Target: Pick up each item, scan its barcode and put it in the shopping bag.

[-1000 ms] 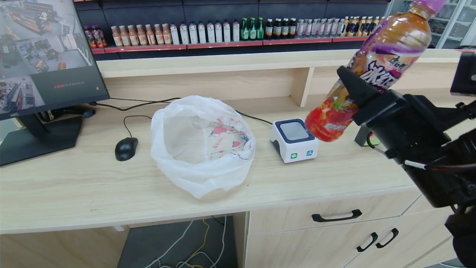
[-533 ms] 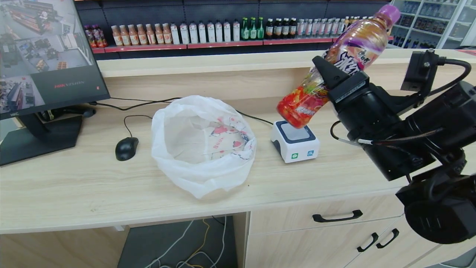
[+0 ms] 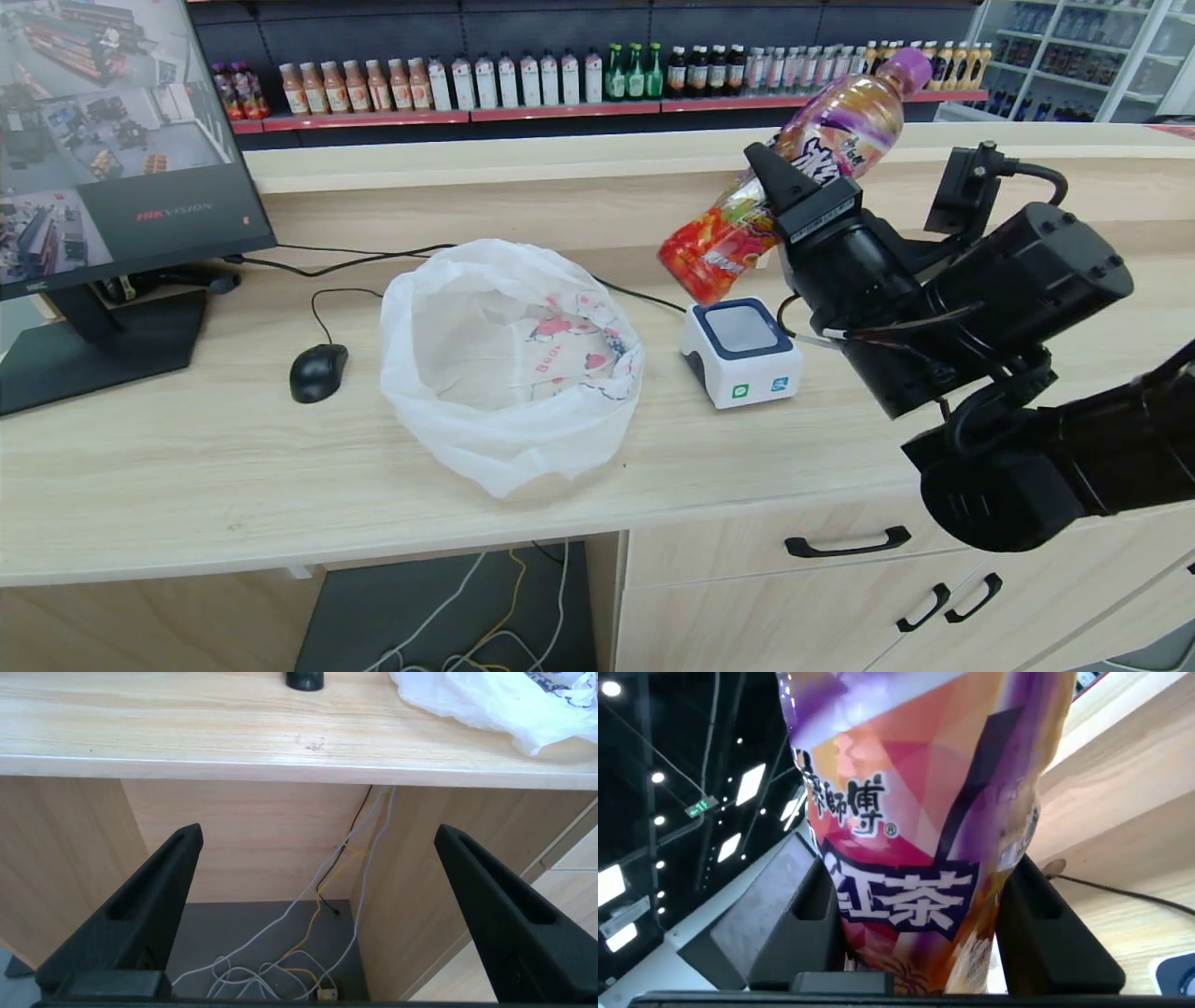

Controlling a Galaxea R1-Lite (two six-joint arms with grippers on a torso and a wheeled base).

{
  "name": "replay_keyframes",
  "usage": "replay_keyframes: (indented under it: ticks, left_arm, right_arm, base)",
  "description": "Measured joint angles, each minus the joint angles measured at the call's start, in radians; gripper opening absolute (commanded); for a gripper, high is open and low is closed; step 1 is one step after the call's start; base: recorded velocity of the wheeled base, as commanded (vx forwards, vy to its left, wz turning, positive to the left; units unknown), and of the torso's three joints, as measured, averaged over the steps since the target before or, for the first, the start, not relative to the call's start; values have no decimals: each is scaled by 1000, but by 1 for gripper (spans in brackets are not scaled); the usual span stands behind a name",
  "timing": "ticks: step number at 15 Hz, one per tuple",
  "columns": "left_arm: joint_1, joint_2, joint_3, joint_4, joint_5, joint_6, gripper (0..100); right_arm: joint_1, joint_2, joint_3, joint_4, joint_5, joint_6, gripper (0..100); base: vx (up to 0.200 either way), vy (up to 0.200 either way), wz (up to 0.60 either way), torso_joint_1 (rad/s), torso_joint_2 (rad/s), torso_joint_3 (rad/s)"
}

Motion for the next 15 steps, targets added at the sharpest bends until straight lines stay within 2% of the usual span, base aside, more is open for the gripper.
replay_keyframes:
  ticks: [6,15]
  left_arm:
    - [0,0,0,0,0,0,100]
    - [0,0,0,0,0,0,100]
  right_arm:
    - [-72,66,-14,0,-5,123,0]
    - [-123,157,-71,-1,1,168,0]
  base:
    - [0,0,0,0,0,0]
    - [0,0,0,0,0,0]
